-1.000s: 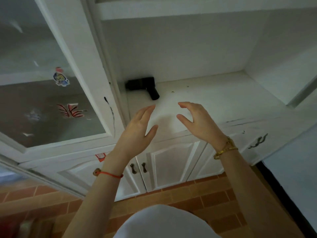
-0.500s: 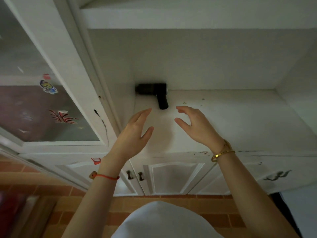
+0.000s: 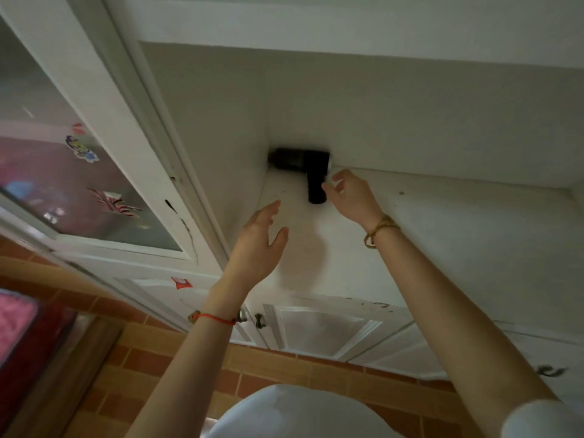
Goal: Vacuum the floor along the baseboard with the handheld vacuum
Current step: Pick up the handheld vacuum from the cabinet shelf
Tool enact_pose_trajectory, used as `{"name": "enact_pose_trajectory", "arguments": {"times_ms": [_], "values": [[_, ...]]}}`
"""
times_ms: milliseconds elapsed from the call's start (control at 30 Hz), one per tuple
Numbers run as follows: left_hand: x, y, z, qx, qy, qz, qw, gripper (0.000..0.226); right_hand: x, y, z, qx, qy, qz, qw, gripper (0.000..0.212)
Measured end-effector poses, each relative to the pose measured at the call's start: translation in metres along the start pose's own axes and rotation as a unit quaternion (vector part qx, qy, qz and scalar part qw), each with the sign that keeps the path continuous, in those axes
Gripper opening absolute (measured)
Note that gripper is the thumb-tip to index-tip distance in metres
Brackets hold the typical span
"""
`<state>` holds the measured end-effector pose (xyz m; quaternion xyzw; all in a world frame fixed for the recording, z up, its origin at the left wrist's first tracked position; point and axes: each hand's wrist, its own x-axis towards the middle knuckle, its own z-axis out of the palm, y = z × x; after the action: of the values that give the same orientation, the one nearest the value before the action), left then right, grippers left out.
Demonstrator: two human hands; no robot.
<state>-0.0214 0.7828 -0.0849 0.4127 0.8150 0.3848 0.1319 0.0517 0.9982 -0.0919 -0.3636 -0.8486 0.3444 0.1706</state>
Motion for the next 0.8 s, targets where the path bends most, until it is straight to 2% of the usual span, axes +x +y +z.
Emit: {"name": "enact_pose_trajectory", "arguments": {"times_ms": [67, 133, 233, 600, 800], "values": [[0.003, -0.001, 0.003, -0.033, 0.008, -0.038, 0.999, 0.053, 0.020, 0.001, 0.010, -0.010, -0.022, 0.019, 1.000, 0.044], [0.006, -0.001, 0.005, -0.057, 0.010, -0.066, 0.996, 0.051, 0.038, 0.003, 0.020, -0.026, -0.040, 0.032, 0.998, 0.035], [0.010, -0.001, 0.008, -0.083, 0.007, -0.091, 0.992, 0.048, 0.059, 0.006, 0.032, -0.048, -0.055, 0.056, 0.996, 0.047], [0.021, -0.008, 0.011, -0.112, 0.002, -0.114, 0.987, 0.047, 0.078, 0.002, 0.053, -0.097, -0.055, 0.116, 0.987, 0.050], [0.033, -0.013, 0.012, -0.140, -0.006, -0.133, 0.981, 0.046, 0.066, 0.001, 0.045, -0.005, -0.001, 0.109, 0.994, 0.051]]}}
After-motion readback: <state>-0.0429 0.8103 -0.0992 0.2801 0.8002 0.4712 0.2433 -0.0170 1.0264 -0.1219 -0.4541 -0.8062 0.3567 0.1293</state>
